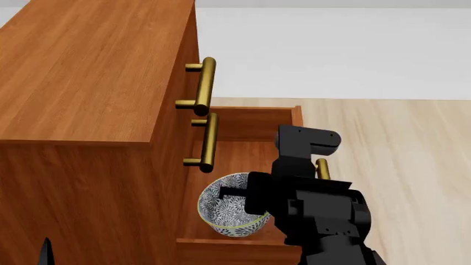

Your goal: Put the bowl in the bottom drawer of the cabinet.

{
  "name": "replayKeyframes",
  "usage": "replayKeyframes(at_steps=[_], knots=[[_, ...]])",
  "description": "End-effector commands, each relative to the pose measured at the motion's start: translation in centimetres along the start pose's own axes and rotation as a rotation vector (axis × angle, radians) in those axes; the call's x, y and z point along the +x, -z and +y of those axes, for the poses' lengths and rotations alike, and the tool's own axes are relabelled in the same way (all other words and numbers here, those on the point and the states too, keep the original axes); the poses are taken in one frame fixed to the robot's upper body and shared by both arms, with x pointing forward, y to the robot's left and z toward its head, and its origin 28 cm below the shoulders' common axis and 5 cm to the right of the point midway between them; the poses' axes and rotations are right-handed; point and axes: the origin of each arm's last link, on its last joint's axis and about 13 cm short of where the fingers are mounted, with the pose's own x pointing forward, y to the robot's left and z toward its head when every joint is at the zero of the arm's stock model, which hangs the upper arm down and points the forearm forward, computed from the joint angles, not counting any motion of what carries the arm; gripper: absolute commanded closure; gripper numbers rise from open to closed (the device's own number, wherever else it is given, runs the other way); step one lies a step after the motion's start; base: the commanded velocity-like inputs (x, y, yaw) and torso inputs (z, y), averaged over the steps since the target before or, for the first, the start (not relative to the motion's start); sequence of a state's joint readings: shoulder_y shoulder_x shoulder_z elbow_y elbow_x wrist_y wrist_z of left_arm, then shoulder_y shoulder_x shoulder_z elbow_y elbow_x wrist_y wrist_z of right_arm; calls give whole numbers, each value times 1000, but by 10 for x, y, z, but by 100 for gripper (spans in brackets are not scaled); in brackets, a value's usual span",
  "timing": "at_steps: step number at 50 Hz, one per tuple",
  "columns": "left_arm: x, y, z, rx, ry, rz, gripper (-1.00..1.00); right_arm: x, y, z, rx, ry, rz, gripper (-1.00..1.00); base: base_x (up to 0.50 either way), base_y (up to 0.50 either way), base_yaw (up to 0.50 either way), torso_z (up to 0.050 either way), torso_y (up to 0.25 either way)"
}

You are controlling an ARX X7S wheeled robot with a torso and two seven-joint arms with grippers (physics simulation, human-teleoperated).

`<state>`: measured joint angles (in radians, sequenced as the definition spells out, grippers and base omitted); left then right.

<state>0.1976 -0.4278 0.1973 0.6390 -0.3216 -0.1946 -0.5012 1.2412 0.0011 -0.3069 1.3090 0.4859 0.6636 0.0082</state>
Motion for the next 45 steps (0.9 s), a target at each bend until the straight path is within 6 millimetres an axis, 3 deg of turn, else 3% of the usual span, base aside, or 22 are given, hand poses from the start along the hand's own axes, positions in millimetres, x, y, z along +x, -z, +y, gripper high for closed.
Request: replayKeyframes(at_steps=[1, 15, 45], knots=[[0, 0, 0, 0, 1, 1, -100, 0, -1, 0, 10, -17, -2, -100, 0, 0, 0, 0, 0], [1, -1, 0, 0, 4, -1, -100, -2, -6, 0, 9, -6, -22, -100, 2, -1, -1, 0, 0], [1, -2, -1, 3, 4, -5, -100, -24, -55, 3, -44, 24, -163, -100, 0, -1, -1, 0, 0]])
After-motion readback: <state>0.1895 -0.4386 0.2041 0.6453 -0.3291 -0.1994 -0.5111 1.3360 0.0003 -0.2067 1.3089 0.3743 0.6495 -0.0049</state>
